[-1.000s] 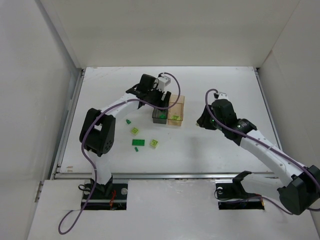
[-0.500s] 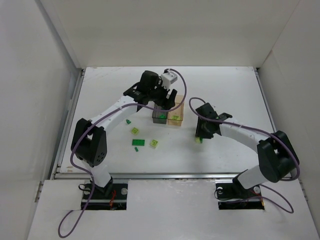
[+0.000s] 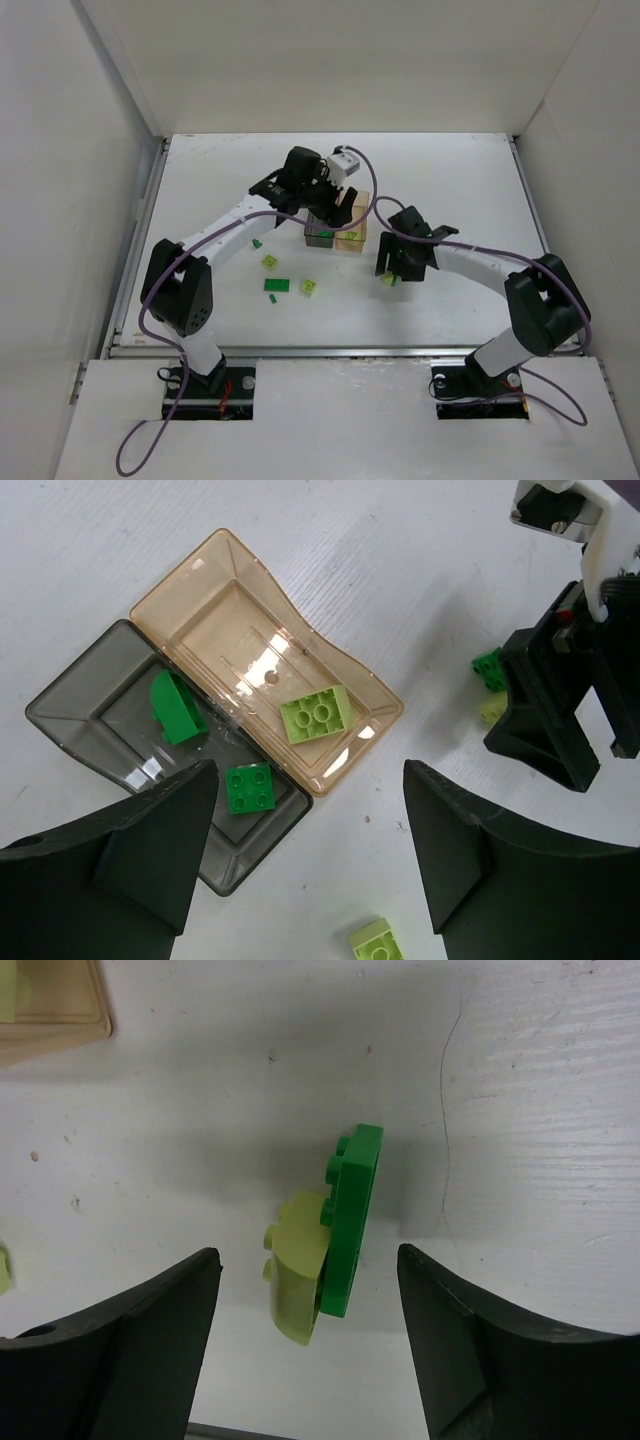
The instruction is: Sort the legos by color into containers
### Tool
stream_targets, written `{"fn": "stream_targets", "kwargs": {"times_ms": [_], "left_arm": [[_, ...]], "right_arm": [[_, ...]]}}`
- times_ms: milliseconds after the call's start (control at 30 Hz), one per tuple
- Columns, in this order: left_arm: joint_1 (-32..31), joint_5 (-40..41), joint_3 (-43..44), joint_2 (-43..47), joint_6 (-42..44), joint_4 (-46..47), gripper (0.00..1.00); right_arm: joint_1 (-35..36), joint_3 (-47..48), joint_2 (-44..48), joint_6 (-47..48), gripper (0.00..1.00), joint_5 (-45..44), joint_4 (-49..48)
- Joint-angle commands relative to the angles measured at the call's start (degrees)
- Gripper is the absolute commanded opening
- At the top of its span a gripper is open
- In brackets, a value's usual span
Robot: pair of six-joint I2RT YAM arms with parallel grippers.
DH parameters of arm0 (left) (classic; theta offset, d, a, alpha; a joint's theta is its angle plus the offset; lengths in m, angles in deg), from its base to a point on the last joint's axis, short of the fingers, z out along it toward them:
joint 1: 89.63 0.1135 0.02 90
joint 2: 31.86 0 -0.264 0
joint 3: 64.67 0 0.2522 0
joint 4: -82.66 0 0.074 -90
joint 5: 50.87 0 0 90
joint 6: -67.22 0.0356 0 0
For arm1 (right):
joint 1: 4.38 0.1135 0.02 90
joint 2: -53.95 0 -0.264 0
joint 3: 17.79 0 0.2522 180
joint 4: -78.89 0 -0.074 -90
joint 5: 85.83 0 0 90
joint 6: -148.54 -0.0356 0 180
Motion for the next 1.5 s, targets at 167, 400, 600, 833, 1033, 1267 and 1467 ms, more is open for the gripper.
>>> {"fn": "stream_targets", "kwargs": {"times_ms": [167,400,600,833,1033,1267,1467], "left_arm": [[-1.7,-2.0,-1.6,4.0,2.9,0.1,0.71],[-2.2,-2.0,-2.6,5.1,2.9,-0.4,0.71],[-2.2,-2.0,-3.8,5.1,2.9,-0.4,0.71],[-2.8,-2.0,-3.8,5.6,5.1,-0.4,0.71],[-4.6,-2.0,-3.8,6.1,7.4,-1.6,0.71],[-5.3,-2.0,-3.8,6.1,7.9,-2.1,0.71],[-6.3,-2.0,-3.8,6.7,10.8,-3.9,0.71]], "right_arm": [[-5.3,2.5,2.4,-2.4,0.73,-0.2,-1.8],[-7.3,5.4,-2.8,-3.4,0.58,1.0,-3.1],[-7.8,7.7,-6.3,-3.4,0.48,1.3,-2.4],[-7.8,4.6,-3.8,-4.7,0.33,1.2,-2.4],[-7.8,4.1,-3.1,-4.7,0.37,1.2,-1.3],[-7.8,2.8,-2.6,-3.5,0.22,2.7,-1.6],[-7.8,1.7,-2.6,-4.7,0.05,3.2,-2.7]]}}
